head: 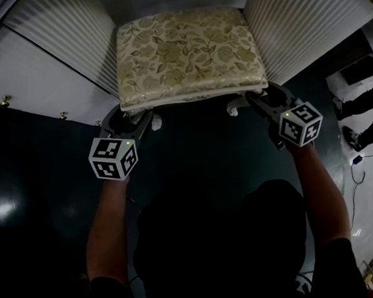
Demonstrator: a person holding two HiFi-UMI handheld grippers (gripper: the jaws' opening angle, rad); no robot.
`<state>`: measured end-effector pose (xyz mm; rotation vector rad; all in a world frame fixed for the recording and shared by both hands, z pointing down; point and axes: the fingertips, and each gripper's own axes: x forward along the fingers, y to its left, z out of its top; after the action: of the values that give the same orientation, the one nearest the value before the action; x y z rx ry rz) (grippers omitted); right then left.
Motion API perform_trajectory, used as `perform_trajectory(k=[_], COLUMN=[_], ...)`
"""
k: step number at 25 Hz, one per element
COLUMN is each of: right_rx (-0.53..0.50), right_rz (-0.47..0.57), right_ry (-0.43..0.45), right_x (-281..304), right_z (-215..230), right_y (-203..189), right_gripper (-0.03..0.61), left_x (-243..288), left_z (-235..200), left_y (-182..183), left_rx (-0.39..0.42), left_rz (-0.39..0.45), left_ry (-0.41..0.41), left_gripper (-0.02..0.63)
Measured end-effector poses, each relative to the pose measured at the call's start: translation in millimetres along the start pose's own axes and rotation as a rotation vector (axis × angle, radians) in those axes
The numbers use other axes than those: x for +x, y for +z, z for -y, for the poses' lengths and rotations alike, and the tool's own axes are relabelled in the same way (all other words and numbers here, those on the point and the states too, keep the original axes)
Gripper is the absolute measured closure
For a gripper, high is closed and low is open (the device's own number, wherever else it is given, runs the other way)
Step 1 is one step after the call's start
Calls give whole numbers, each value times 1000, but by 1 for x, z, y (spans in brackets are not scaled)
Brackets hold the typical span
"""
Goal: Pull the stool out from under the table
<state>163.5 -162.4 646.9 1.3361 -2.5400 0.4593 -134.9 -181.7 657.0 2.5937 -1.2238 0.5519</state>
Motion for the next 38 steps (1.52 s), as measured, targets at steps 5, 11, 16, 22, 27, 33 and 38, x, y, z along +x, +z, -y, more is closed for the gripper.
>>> perform_trajectory(k=[5, 11, 16, 22, 27, 33, 38], right_rx=[3, -4, 22, 72, 58, 35, 30], right_rz=[20, -8, -36, -71, -75, -125, -60], right_ry=[0, -26, -28, 11, 94, 198, 235], right_x=[-2, -1, -3, -5, -4, -8, -25], right_z=[0, -1, -6, -7, 2, -4, -15], right_y=[0, 1, 2, 2, 0, 2, 37], right_gripper=[350, 348, 350, 350, 350, 348, 345], left_x=[-3, -7, -11, -10, -6, -8, -38], left_z=[2, -1, -4, -4, 0, -5, -8], left_y=[2, 1, 0, 2, -2, 4, 31], left_rx=[-43, -33, -2, 32, -8, -78, -85], left_rz=[27, 18, -25, -87, -59, -34, 67], left_ry=[21, -90, -159, -150, -86, -77, -93], left_gripper=[302, 319, 330, 331, 331, 324, 324])
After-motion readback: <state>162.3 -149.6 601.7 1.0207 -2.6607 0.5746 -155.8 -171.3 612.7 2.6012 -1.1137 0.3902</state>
